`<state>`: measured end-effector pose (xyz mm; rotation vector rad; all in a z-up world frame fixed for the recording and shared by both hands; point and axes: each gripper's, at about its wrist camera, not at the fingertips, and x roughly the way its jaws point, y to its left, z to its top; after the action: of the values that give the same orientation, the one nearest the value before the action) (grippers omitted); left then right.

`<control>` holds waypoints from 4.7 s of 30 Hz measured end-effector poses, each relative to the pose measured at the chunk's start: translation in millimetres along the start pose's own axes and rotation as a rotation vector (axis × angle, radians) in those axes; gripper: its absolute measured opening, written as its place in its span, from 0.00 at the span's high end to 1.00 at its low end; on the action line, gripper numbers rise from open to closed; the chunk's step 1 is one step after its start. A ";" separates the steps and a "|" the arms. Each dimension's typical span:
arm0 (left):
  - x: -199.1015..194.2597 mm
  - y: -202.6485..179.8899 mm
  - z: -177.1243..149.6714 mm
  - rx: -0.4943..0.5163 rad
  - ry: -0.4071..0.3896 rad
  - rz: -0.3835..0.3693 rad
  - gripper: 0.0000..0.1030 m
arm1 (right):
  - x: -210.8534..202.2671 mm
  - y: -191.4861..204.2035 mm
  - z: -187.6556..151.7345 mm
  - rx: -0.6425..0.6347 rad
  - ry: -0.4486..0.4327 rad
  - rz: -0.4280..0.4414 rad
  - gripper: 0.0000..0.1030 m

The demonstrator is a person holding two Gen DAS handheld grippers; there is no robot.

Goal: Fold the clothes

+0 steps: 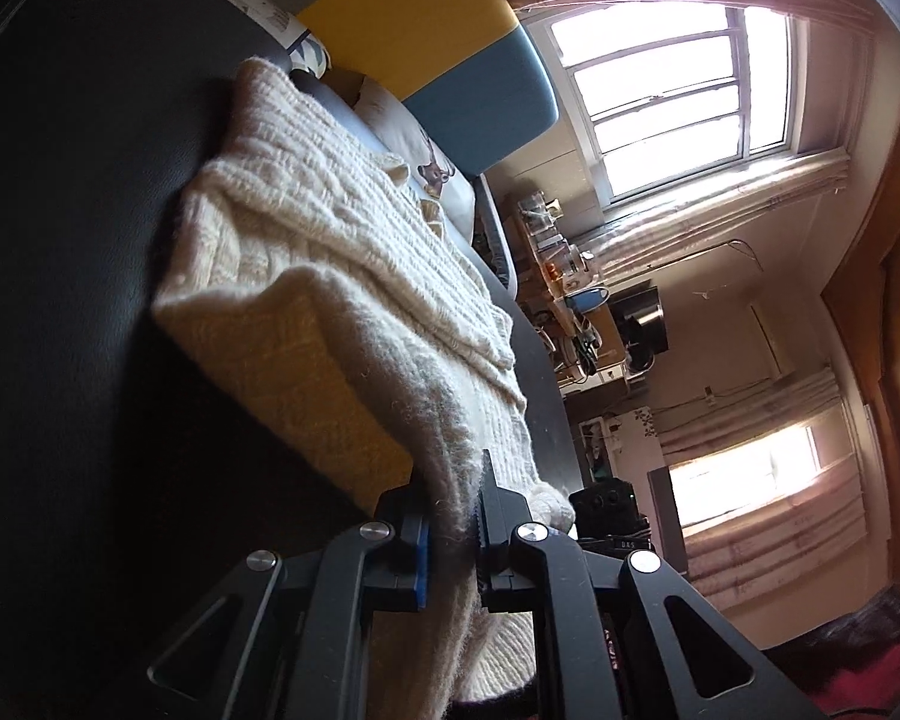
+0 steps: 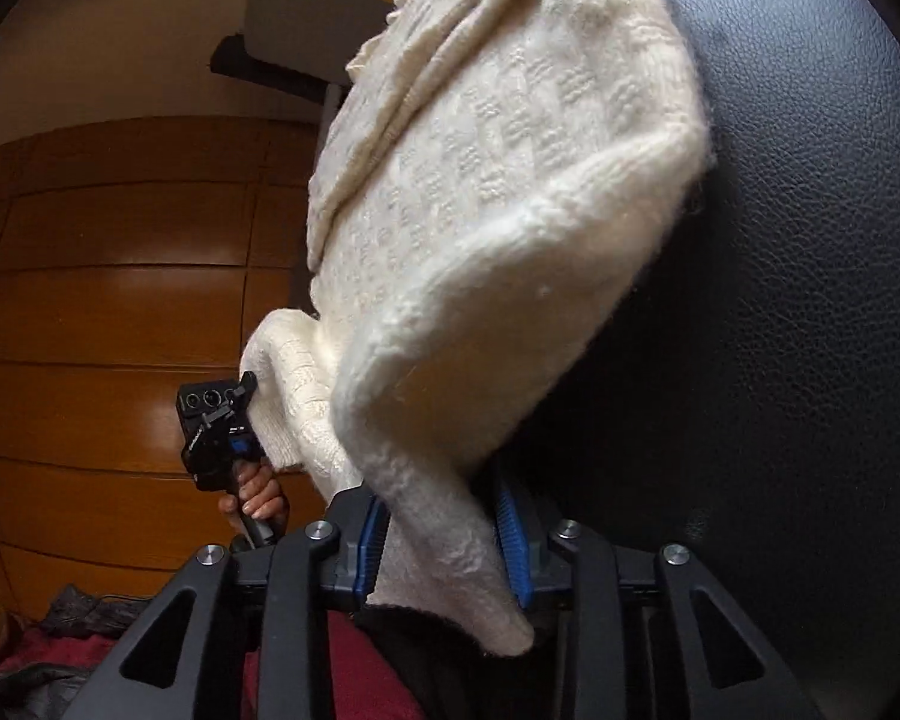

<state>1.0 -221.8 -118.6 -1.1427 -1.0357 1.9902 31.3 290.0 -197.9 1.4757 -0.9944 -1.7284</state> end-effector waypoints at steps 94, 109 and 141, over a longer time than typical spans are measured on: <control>29.7 42.7 164.6 -0.028 -0.126 0.321 0.55 | -11.8 41.6 232.1 -0.247 -0.324 -0.548 0.45; 47.8 14.1 141.4 0.074 -0.104 0.385 0.94 | 35.3 75.0 199.2 -0.694 -0.148 -0.966 0.88; 158.0 -30.6 140.6 0.464 0.161 0.665 0.84 | 117.0 121.8 188.4 -0.723 -0.076 -0.693 0.63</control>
<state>-189.7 -125.6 -112.2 -1.4575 -0.0716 2.3995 -172.9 154.2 -135.6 1.3164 0.1941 -2.2841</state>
